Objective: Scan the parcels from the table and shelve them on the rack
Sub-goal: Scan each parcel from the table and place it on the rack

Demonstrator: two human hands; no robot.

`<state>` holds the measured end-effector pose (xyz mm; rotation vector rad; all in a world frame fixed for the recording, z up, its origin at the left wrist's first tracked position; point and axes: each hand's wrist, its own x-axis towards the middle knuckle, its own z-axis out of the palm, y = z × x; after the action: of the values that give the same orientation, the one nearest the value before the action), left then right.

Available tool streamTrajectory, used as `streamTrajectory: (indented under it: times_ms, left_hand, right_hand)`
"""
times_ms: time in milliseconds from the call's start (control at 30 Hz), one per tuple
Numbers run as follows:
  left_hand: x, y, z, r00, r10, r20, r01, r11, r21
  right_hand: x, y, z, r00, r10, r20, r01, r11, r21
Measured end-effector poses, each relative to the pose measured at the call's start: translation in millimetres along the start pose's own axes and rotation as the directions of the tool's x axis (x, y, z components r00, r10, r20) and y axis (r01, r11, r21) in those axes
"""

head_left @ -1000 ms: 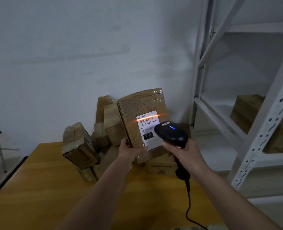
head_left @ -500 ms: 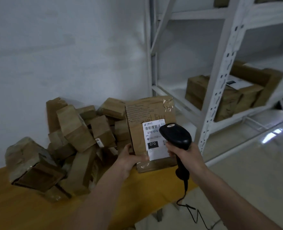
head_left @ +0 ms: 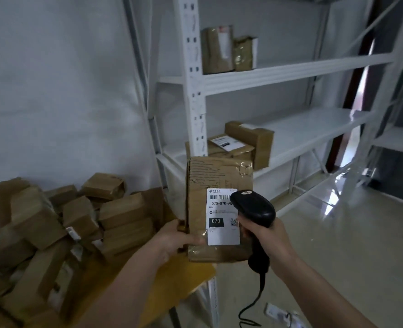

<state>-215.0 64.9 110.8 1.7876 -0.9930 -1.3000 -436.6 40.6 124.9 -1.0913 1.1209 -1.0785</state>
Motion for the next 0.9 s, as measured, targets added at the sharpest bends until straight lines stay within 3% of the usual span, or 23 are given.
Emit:
streamTrajectory:
  times_ms: [367, 633, 900]
  left_hand:
    - [-19, 86, 159, 0.977, 0.120, -0.174, -0.116, 0.993, 0.031]
    - [24, 141, 225, 0.943, 0.204, -0.264, -0.217, 0.976, -0.021]
    - [105, 215, 267, 0.936, 0.238, -0.260, -0.253, 0.967, -0.023]
  right_hand:
    - [6, -15, -157, 0.993, -0.052, -0.106, 0.057, 0.998, 0.039]
    - [45, -29, -204, 0.988, -0.056, -0.147, 0.073, 0.992, 0.107]
    - [124, -69, -241, 0.979, -0.159, -0.128, 0.164, 0.986, 0.033]
